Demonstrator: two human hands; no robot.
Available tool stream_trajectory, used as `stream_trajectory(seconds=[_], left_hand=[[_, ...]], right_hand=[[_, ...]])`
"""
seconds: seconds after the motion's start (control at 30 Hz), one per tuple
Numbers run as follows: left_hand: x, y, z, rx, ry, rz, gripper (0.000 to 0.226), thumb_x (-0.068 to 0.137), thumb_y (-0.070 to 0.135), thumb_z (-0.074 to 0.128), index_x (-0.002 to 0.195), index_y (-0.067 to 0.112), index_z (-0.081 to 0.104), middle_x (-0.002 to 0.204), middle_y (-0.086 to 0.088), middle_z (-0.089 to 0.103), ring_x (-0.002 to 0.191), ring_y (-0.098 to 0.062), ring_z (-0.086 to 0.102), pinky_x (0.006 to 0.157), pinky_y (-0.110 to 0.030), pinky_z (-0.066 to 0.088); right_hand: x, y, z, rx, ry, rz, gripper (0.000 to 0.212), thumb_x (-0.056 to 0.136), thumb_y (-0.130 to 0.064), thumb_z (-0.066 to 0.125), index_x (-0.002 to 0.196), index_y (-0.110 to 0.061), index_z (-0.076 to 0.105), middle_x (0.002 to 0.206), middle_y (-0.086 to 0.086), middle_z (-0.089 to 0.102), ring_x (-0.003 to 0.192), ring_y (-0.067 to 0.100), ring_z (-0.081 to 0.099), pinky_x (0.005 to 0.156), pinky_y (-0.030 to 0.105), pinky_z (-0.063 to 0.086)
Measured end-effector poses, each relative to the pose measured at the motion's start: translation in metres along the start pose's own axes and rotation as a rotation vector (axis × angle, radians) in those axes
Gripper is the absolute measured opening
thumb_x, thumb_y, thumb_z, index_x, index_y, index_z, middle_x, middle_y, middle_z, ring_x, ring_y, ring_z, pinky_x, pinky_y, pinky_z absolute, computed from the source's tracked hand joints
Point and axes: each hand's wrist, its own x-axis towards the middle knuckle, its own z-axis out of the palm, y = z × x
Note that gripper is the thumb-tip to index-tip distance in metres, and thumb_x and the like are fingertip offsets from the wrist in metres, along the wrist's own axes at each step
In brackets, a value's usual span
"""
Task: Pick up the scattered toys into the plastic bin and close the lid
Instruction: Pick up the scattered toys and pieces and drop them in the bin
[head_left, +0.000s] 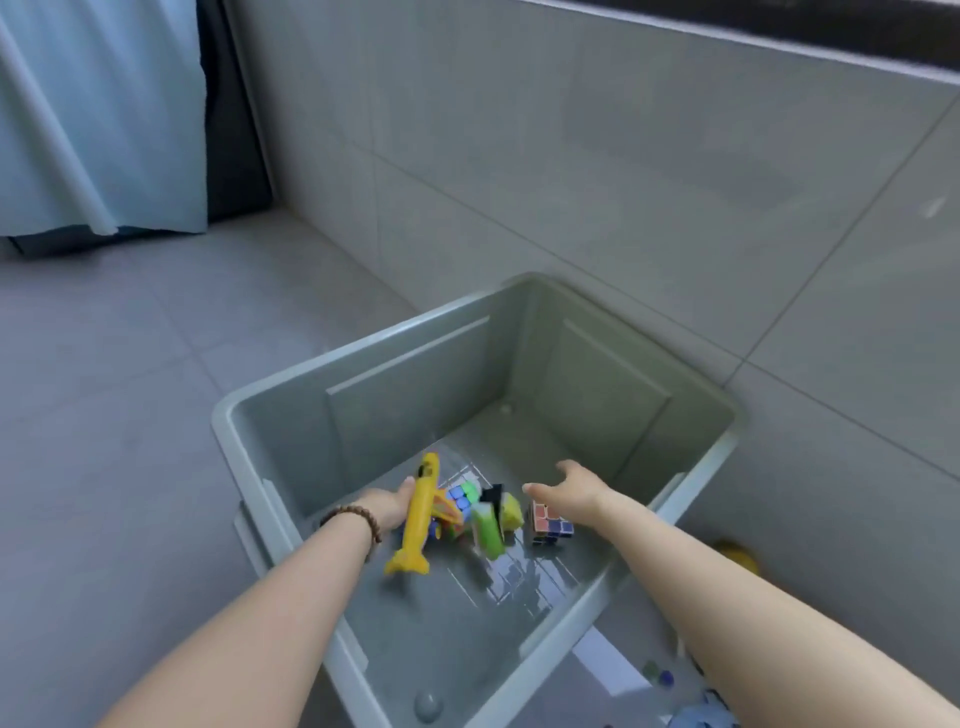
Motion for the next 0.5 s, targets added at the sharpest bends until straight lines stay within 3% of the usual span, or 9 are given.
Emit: stream_trajectory(seconds=[0.1,0.2,0.37,0.5], left_hand=[[-0.010,0.004,0.003,0.046,0.120,0.070,0.066,0.095,0.043,0.045,0.137,-0.007,0.034,0.143,-0.020,0.041,0.132,-0.031,0.040,0.104,-0.031,0.033],[-0.035,0.023,0.005,0.142,0.114,0.221,0.060,0.095,0.041,0.044,0.138,-0.001,0.036,0.143,-0.017,0.043,0.131,-0.030,0.041,0.104,-0.032,0.033],[-0.083,0.077,0.024,0.386,0.165,0.538,0.062,0.094,0.050,0.040,0.143,0.012,0.033,0.143,-0.009,0.042,0.131,-0.029,0.039,0.106,-0.040,0.037],[-0.134,0.126,0.071,0.480,0.156,0.787,0.059,0.095,0.049,0.039,0.142,0.013,0.034,0.144,-0.006,0.042,0.132,-0.026,0.036,0.105,-0.038,0.036]], right_hand=[[-0.016,0.000,-0.020,-0.292,0.071,-0.193,0.069,0.089,-0.043,0.055,0.146,-0.016,0.026,0.151,0.005,0.028,0.136,0.023,0.034,0.111,0.034,0.032],[-0.037,0.013,-0.056,-0.444,0.146,-0.273,0.063,0.091,-0.044,0.052,0.145,-0.022,0.029,0.153,-0.001,0.026,0.140,0.020,0.029,0.113,0.035,0.028],[-0.078,0.065,-0.125,-0.358,0.258,-0.207,0.065,0.091,-0.045,0.052,0.146,-0.023,0.027,0.156,-0.003,0.019,0.142,0.019,0.024,0.114,0.034,0.026],[-0.117,0.132,-0.168,-0.249,0.314,-0.121,0.066,0.090,-0.043,0.055,0.146,-0.023,0.028,0.156,-0.001,0.021,0.141,0.019,0.026,0.112,0.033,0.027]])
